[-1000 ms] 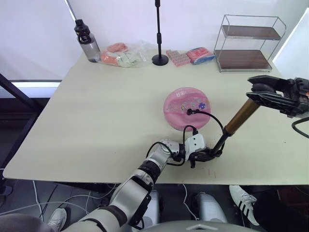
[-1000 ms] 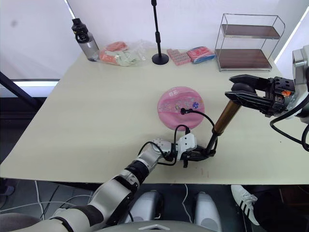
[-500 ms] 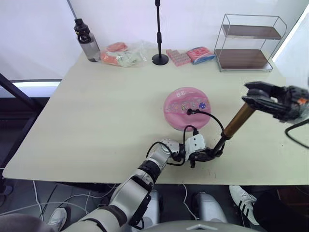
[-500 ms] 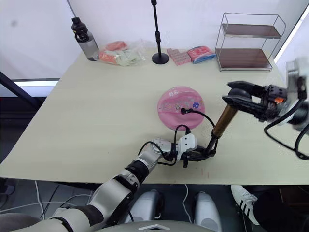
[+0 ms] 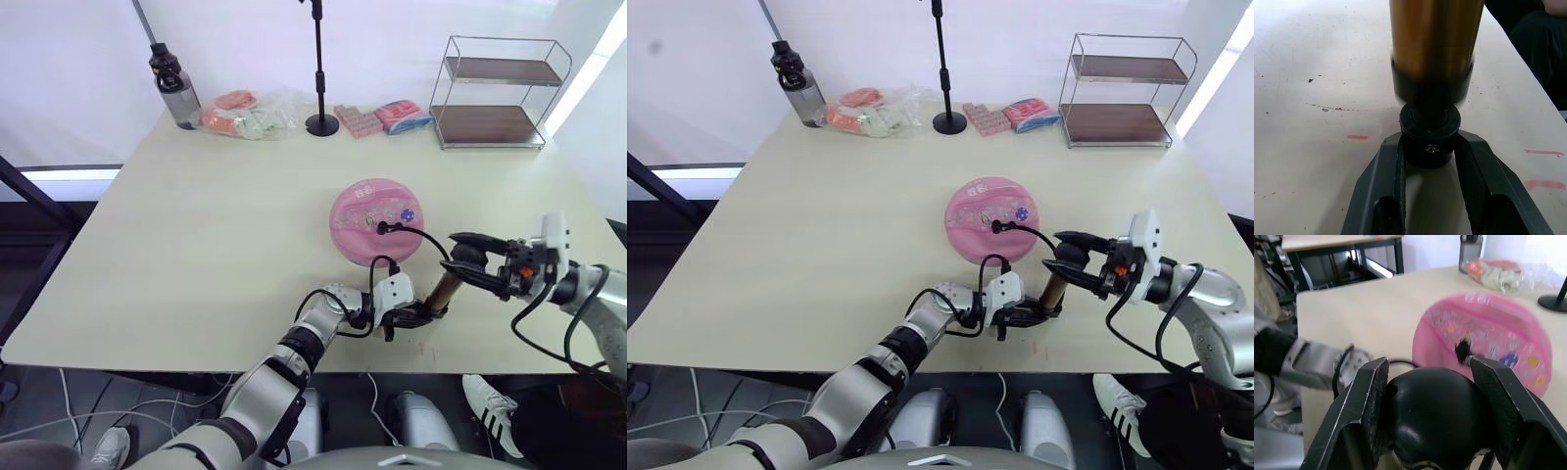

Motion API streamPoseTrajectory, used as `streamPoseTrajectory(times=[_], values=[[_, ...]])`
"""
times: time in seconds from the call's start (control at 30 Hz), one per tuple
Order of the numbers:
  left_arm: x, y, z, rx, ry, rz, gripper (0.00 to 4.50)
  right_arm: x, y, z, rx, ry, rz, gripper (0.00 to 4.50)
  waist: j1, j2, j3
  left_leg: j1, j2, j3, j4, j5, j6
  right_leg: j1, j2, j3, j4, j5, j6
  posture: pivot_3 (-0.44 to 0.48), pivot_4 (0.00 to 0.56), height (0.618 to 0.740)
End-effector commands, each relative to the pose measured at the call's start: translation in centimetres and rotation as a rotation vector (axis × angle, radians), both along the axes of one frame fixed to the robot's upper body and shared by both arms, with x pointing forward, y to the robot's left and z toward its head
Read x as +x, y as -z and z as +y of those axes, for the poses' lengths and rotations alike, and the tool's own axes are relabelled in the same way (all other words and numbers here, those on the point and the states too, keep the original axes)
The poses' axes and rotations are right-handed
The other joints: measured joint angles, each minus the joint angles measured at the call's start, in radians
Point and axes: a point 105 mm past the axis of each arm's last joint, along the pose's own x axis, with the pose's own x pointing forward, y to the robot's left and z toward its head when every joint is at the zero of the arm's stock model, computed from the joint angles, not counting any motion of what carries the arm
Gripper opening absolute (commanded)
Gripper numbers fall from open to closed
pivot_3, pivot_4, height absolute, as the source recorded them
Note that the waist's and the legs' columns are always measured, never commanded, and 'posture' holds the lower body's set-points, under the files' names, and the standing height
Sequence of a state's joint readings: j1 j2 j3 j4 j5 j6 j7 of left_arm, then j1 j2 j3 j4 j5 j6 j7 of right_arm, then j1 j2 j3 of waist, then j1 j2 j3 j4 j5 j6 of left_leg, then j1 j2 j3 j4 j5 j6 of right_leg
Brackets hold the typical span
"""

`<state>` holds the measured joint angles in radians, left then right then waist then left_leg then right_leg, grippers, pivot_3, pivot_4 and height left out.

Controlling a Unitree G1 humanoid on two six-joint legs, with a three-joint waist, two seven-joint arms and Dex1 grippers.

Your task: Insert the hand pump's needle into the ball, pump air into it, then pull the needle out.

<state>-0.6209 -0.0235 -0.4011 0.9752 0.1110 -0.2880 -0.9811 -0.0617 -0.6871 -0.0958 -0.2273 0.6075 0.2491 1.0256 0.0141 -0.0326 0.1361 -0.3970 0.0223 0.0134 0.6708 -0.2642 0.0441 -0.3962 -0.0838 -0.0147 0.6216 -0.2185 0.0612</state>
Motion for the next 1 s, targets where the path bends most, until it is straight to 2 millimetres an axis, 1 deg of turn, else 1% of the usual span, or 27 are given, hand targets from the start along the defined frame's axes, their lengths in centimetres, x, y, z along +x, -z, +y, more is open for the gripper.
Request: streamPoseTrajectory(times=[0.03, 0.1, 0.2, 0.27, 0.33, 0.5, 0.53, 0.6, 0.73, 0.77, 0.87, 0.93, 1.0], values=[[-1.3, 3.5, 2.1, 0.116, -0.024, 0.122, 1.0, 0.2, 3.5, -0.8, -0.076, 0.059, 0.079, 2.16, 0.0, -0.001, -0.003, 0.001, 0.0, 0.0, 0.0, 0.0, 0.0, 0.0, 0.0, 0.0, 0.0, 0.0, 0.0, 0.0, 0.15, 0.74], [-1.2, 3.5, 2.0, 0.111, -0.032, 0.12, 1.0, 0.1, 3.4, -0.7, -0.076, 0.053, 0.066, 2.16, 0.0, -0.002, -0.003, 0.001, 0.0, 0.0, 0.0, 0.0, 0.0, 0.0, 0.0, 0.0, 0.0, 0.0, 0.001, 0.0, 0.15, 0.74], [-1.1, 3.4, 2.0, 0.107, -0.035, 0.12, 1.0, 0.1, 1.8, -0.7, -0.052, 0.043, 0.042, 2.16, 0.0, -0.002, -0.004, 0.001, 0.001, 0.0, 0.0, 0.0, 0.0, 0.0, 0.0, 0.0, 0.0, -0.001, 0.001, 0.0, 0.15, 0.74], [-1.0, 3.3, 2.0, 0.106, -0.039, 0.115, 1.0, 0.2, -0.6, -1.0, -0.035, 0.034, 0.004, 2.16, 0.0, -0.001, -0.003, 0.001, 0.001, 0.0, 0.0, 0.0, 0.0, 0.0, 0.0, 0.0, 0.0, 0.0, 0.001, 0.0, 0.15, 0.74], [-1.0, 3.3, 2.0, 0.104, -0.041, 0.117, 1.0, 0.2, -3.8, -1.5, -0.014, 0.013, -0.039, 2.16, 0.0, -0.001, -0.003, 0.001, 0.001, 0.0, 0.0, 0.0, 0.0, 0.0, 0.0, 0.0, 0.0, 0.0, 0.0, 0.0, 0.15, 0.74], [-1.0, 3.3, 1.8, 0.1, -0.038, 0.123, 1.0, -0.3, -9.5, -2.3, 0.041, -0.026, -0.083, 2.16, 0.003, 0.01, 0.008, -0.003, -0.001, 0.001, 0.0, 0.0, 0.0, -0.002, -0.002, 0.0, 0.0, 0.0, 0.0, 0.0, 0.15, 0.74], [-1.1, 3.3, 1.8, 0.099, -0.037, 0.124, 1.0, -0.5, -10.3, -2.5, 0.04, -0.033, -0.082, 2.16, 0.003, 0.011, 0.009, -0.003, -0.001, 0.001, 0.0, 0.0, 0.0, -0.002, -0.002, 0.0, 0.0, 0.0, 0.0, 0.0, 0.15, 0.74], [-1.1, 3.2, 1.7, 0.097, -0.037, 0.115, 1.0, -0.8, -11.5, -2.9, 0.037, -0.042, -0.08, 2.16, 0.004, 0.009, 0.01, -0.003, -0.001, 0.0, 0.0, 0.0, 0.0, -0.002, -0.002, 0.0, 0.0, 0.0, 0.0, 0.0, 0.15, 0.74], [-1.1, 3.2, 1.6, 0.095, -0.033, 0.117, 1.0, -1.1, -13.8, -3.3, 0.043, -0.048, -0.09, 2.16, 0.003, 0.011, 0.011, -0.004, -0.001, 0.001, 0.0, 0.0, 0.0, -0.002, -0.002, 0.0, -0.001, 0.0, 0.0, 0.0, 0.15, 0.74], [-1.1, 3.2, 1.6, 0.095, -0.033, 0.118, 1.0, -1.3, -15.0, -3.3, 0.052, -0.056, -0.106, 2.16, 0.003, 0.011, 0.011, -0.004, -0.001, 0.001, 0.0, 0.0, 0.0, -0.002, -0.002, 0.0, -0.001, 0.0, 0.0, 0.0, 0.15, 0.74], [-1.1, 3.2, 1.6, 0.096, -0.032, 0.12, 1.0, -1.6, -17.1, -3.3, 0.072, -0.074, -0.129, 2.16, 0.002, 0.013, 0.012, -0.004, -0.001, 0.001, 0.0, 0.0, 0.0, -0.002, -0.002, 0.0, -0.001, 0.0, 0.0, 0.0, 0.15, 0.74], [-1.1, 3.2, 1.6, 0.097, -0.032, 0.12, 1.0, -1.8, -17.9, -3.3, 0.079, -0.081, -0.132, 2.16, 0.003, 0.012, 0.013, -0.004, -0.001, 0.0, 0.0, 0.0, 0.0, -0.003, -0.002, 0.0, -0.001, 0.0, 0.0, 0.0, 0.15, 0.74], [-1.1, 3.2, 1.6, 0.098, -0.03, 0.12, 1.0, -2.0, -18.5, -3.1, 0.079, -0.092, -0.133, 2.16, 0.003, 0.014, 0.013, -0.006, -0.001, 0.0, 0.0, 0.0, 0.0, -0.005, -0.003, 0.0, -0.001, 0.0, 0.0, 0.0, 0.15, 0.74]])
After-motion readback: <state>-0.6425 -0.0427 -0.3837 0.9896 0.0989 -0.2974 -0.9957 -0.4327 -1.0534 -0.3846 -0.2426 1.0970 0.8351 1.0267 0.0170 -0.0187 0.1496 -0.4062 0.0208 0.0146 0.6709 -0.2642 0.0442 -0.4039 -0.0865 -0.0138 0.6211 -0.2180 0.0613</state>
